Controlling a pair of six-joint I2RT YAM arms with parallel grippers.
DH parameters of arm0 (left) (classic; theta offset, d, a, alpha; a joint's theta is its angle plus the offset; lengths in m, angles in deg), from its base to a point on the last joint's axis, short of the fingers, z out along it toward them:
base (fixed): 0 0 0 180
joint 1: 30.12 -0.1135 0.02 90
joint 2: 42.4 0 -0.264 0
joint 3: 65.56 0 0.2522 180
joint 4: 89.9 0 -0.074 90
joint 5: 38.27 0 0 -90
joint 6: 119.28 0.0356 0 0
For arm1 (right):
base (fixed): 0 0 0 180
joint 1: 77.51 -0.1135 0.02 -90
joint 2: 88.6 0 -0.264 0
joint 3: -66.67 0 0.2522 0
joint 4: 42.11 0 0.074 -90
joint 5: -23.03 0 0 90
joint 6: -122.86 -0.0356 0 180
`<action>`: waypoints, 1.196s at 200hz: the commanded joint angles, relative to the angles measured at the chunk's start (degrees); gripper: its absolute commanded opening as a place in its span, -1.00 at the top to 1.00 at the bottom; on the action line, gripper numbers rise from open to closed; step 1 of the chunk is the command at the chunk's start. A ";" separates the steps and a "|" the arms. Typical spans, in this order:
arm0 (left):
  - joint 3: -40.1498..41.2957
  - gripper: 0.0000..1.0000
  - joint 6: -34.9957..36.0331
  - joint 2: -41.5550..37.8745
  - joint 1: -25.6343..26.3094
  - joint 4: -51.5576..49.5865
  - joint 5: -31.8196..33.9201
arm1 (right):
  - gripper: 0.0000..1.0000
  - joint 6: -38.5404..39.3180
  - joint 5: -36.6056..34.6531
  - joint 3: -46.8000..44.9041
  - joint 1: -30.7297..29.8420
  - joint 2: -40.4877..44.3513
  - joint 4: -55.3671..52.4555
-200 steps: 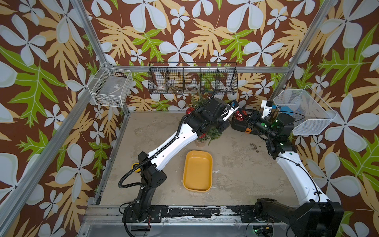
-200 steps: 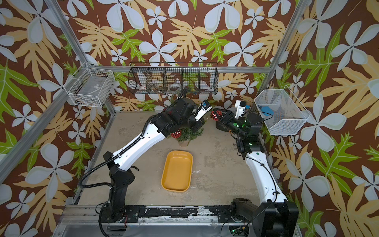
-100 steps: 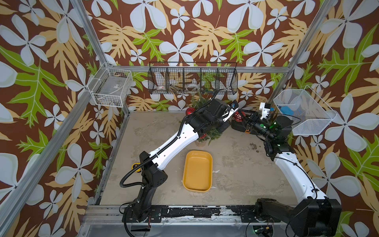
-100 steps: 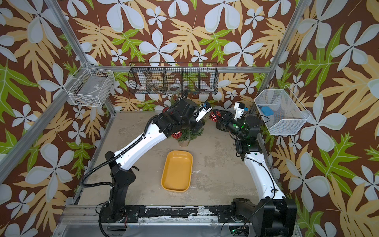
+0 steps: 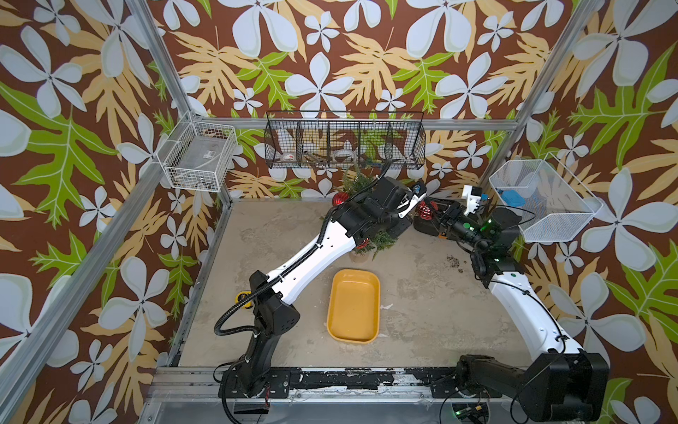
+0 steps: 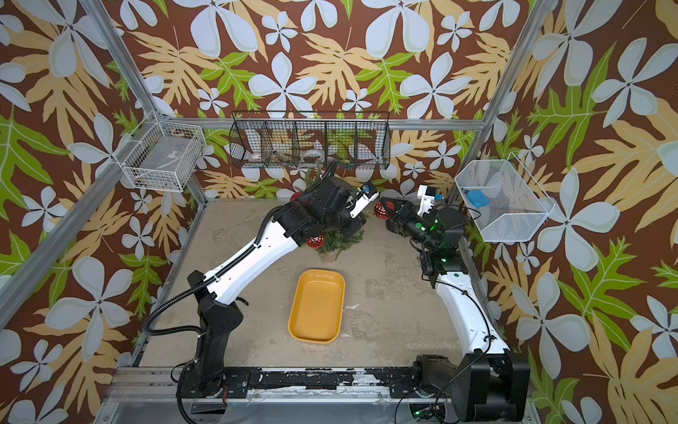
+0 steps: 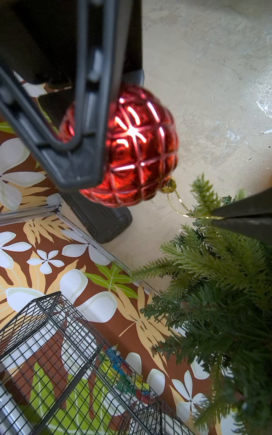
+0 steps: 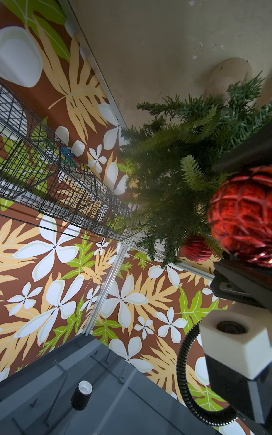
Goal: Decorate the small christmas tree with ornaments
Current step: Hang an ornament on the christmas tree.
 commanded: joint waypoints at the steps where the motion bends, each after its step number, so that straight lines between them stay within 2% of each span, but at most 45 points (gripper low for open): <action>1: -0.33 1.00 0.06 0.11 0.25 -0.78 -0.11 | 0.19 0.96 -0.24 -0.09 0.04 -0.02 0.83; 165: -0.23 1.00 -0.16 0.26 0.54 -4.01 6.07 | 0.19 0.47 -0.27 -0.77 -1.41 -2.42 2.44; 203: -0.49 1.00 -0.24 0.54 0.49 -4.11 5.19 | 0.20 1.24 -0.53 -0.59 -1.37 -2.74 1.67; 239: -2.94 1.00 -0.32 0.67 0.50 -3.52 4.46 | 0.20 4.15 -1.69 3.25 -1.41 -1.12 -2.95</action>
